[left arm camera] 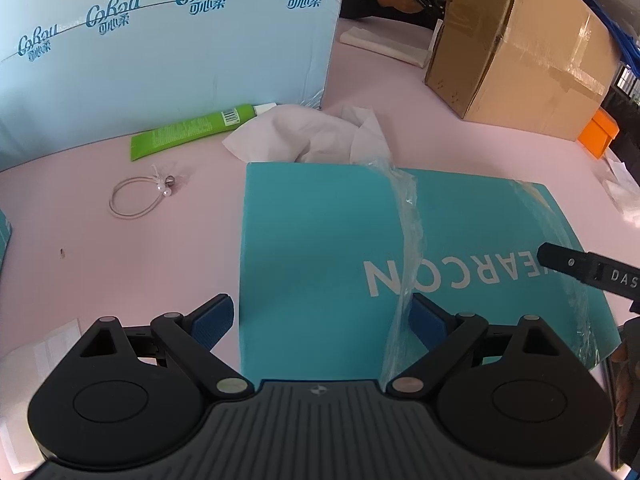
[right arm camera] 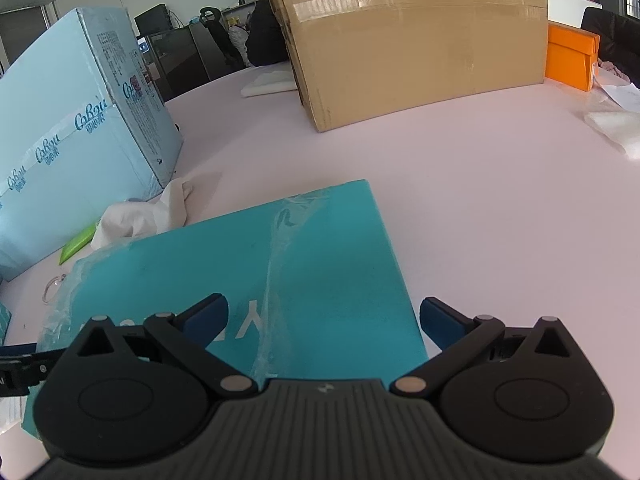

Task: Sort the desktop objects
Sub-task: 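Align both open grippers with the edge of the teal bag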

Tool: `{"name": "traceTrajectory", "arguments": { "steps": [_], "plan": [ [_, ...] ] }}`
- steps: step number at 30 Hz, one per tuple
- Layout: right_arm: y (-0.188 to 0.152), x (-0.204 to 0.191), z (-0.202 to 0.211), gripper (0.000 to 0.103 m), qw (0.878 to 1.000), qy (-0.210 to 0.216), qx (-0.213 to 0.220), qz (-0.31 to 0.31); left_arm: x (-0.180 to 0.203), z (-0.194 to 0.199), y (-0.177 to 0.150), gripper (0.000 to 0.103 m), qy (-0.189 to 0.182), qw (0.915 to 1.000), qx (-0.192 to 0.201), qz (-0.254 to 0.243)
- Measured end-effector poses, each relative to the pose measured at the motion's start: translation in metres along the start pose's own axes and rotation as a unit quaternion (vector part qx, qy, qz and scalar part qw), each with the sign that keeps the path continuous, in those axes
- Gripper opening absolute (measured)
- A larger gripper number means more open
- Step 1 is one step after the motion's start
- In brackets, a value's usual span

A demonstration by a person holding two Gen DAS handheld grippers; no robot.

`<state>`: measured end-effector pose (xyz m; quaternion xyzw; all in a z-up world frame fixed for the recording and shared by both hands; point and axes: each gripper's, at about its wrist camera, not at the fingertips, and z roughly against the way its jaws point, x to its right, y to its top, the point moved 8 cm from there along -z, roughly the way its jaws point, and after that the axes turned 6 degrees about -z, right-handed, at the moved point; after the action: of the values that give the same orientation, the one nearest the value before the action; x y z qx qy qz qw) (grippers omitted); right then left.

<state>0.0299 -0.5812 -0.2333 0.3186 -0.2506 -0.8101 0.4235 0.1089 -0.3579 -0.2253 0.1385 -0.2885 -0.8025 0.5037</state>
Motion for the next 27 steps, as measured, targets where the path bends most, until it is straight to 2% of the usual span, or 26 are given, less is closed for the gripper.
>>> {"name": "traceTrajectory", "arguments": {
  "steps": [8, 27],
  "plan": [
    [0.002, -0.006, -0.006, 0.103, 1.0, 0.002, -0.005, 0.006, 0.001, -0.007, 0.007, 0.092, 0.003, 0.9999, -0.002, 0.009],
    [0.005, 0.0, -0.014, 0.103, 0.999, 0.025, -0.016, -0.032, -0.003, -0.014, 0.012, 0.095, 0.008, 0.9994, -0.008, 0.034]
  ]
}}
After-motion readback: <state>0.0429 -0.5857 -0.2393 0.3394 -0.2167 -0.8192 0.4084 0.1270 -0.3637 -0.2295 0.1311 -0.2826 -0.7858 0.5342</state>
